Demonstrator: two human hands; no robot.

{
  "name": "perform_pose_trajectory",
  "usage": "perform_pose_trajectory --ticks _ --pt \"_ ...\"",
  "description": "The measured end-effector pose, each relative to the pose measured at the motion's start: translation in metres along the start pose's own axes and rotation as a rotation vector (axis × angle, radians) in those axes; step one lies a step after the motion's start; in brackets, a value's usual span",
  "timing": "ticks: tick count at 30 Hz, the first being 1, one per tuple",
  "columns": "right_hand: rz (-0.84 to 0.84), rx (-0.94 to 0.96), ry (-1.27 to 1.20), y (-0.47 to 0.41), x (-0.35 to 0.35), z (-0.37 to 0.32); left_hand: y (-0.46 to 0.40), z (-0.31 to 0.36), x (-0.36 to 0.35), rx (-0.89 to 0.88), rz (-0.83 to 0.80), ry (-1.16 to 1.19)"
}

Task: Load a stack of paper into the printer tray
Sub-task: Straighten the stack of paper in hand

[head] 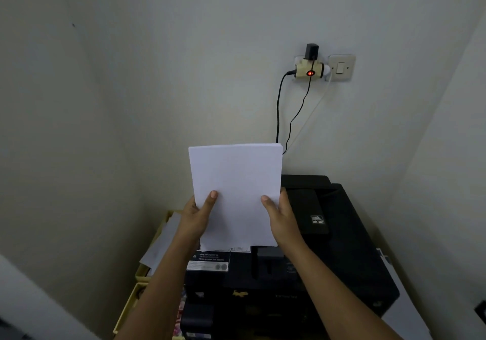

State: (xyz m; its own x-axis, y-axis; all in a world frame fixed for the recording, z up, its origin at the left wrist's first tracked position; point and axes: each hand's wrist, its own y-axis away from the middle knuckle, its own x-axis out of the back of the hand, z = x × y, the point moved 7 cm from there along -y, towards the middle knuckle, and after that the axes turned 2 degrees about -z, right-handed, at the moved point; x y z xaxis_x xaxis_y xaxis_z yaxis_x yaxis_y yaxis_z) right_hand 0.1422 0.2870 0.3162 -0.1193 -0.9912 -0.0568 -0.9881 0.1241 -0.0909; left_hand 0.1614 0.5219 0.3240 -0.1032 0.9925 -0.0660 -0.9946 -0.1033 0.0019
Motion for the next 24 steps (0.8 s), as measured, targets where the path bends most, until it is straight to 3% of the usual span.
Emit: perform_pose_trajectory --ticks 7,12,18,21,24 --pt "-0.030 0.021 0.113 0.000 -0.002 -0.004 -0.007 -0.001 0.007 -0.008 -0.002 -0.028" --pt "-0.093 0.083 0.254 -0.013 -0.004 -0.031 -0.029 0.030 0.030 -0.144 -0.015 0.010" --pt "-0.194 0.222 0.532 -0.027 -0.010 -0.079 -0.041 0.102 0.064 -0.386 0.030 -0.356" --pt "-0.261 0.303 0.716 -0.031 -0.022 -0.098 -0.040 0.126 0.060 -0.460 -0.064 -0.519" --pt "-0.327 0.367 0.898 -0.035 -0.038 -0.111 -0.039 0.131 0.049 -0.429 -0.189 -0.519"
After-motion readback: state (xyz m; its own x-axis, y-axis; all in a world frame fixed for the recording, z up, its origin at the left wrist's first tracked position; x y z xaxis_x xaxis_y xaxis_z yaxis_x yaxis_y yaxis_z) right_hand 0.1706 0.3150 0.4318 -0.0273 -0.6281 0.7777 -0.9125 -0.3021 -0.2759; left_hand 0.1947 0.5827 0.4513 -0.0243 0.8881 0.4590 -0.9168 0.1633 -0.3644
